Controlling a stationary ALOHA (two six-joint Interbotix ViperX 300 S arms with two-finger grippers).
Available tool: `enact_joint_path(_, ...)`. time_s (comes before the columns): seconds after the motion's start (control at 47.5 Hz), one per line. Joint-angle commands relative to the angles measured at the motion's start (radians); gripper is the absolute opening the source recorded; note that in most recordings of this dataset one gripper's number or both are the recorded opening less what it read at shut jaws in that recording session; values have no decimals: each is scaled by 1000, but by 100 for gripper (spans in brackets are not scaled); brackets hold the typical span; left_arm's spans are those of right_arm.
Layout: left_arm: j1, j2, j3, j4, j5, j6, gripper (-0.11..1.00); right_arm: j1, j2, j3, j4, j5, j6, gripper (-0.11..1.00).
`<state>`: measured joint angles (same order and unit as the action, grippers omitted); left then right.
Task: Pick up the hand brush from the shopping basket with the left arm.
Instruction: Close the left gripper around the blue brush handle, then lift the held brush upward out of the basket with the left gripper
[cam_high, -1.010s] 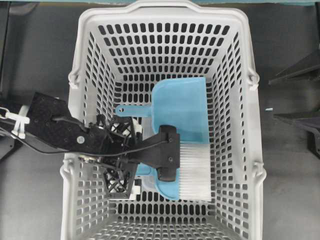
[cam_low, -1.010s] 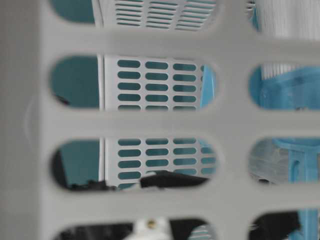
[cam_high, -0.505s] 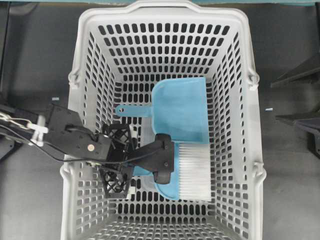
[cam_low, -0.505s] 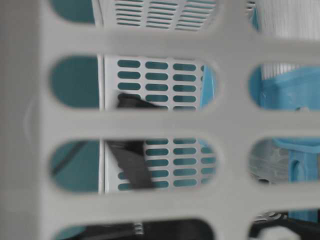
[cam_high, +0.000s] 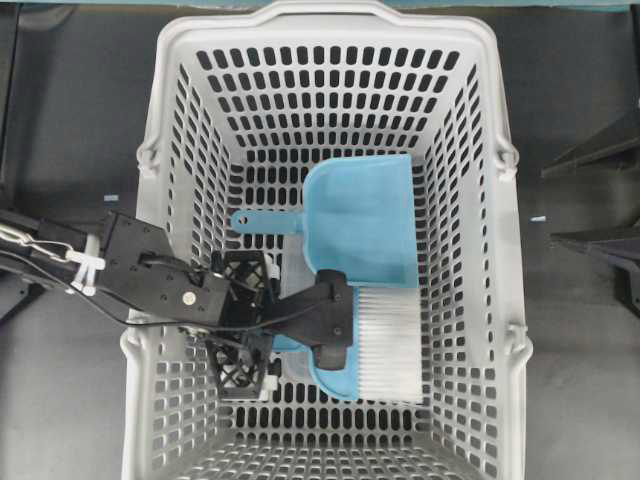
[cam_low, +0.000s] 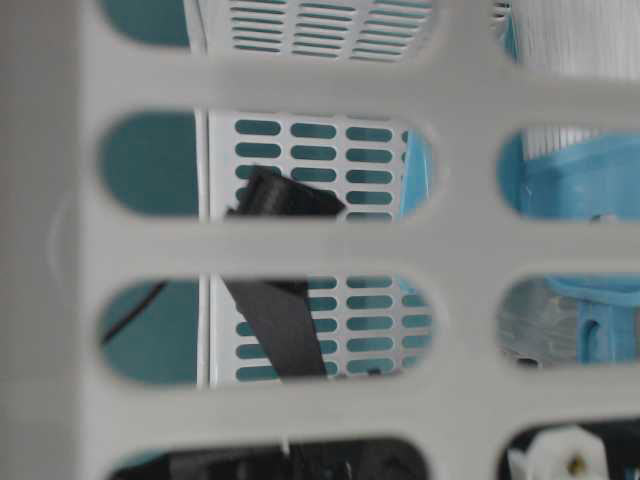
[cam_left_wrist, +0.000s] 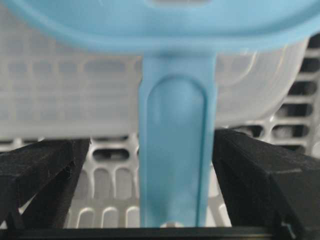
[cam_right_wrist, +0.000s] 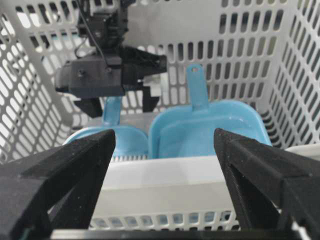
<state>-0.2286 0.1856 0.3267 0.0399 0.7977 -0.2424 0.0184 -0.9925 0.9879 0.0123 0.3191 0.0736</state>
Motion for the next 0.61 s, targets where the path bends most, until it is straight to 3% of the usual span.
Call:
enact_joint_path(0.0, -2, 5, -32, 3, -5, 2, 90, -2, 5, -6, 3, -15, 2, 76)
enact_joint_path(0.4, -2, -2, 0, 3, 5, 0, 87, -2, 5, 9, 3, -41, 2, 76)
enact_joint_path(0.484, -3, -3, -3, 5, 5, 8, 75, -2, 5, 12, 3, -41, 2, 76)
enact_joint_path(0.589, -8, -12, -5, 3, 5, 11, 46, -2, 5, 14, 3, -43, 2, 76)
